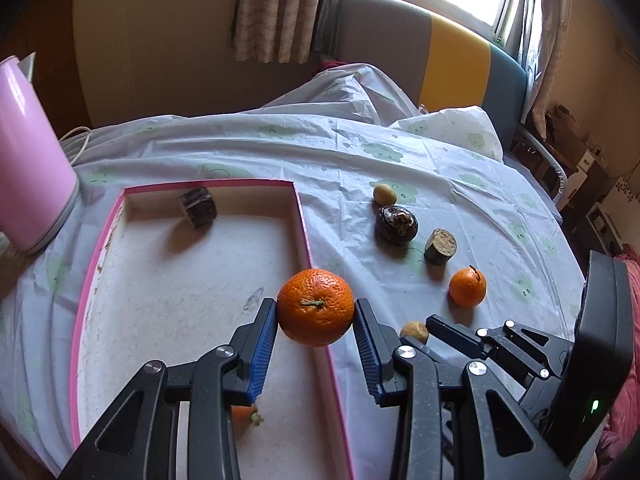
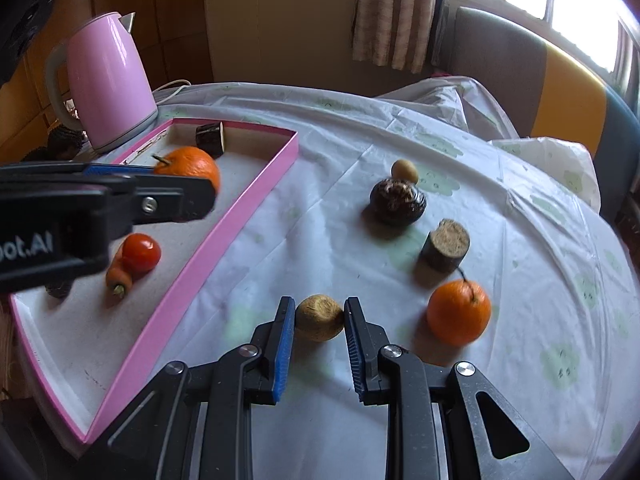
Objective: Organize fruits
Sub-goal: 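Carry the tangerine into the tray and open the left tool while the right tool holds the tan ball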
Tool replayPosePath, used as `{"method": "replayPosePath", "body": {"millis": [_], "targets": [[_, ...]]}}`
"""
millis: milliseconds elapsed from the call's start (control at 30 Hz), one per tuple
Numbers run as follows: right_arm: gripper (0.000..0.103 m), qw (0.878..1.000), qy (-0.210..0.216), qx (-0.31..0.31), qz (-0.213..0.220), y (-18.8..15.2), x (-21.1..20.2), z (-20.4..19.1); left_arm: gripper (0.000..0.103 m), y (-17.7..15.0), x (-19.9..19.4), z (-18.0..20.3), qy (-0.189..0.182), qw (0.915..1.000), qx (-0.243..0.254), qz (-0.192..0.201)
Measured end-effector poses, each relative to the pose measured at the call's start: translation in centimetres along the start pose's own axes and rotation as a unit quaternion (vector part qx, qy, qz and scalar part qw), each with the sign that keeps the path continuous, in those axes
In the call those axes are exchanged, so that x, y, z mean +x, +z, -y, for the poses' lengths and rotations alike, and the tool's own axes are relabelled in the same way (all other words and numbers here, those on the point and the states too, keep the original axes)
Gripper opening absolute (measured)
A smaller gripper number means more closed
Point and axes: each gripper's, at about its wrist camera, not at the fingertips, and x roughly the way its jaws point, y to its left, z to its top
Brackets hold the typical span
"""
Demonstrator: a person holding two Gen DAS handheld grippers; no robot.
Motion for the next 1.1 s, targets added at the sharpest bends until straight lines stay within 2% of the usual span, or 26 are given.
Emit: {"method": "replayPosePath", "body": {"millis": [233,600,1100], "targets": [[0.025,0.999,0.013,0.045,-0.001,-0.4,0.0,0.7,0.039,-1.4,-2.0,-0.9,0.01,0.9998,0.003,0.016],[0.026,0.999,-0.003,0.044,0.002,-0.5,0.1,0.3,0.039,-3.1,-3.7,-2.7,0.02,0.9994,-0.001,0.026],[0.026,0.999,-0.016,0.034,-0.01,-0.3,0.5,-0.1,0.039,-3.8,-4.7,-7.1,0.052,0.9973,-0.034,0.038]]}}
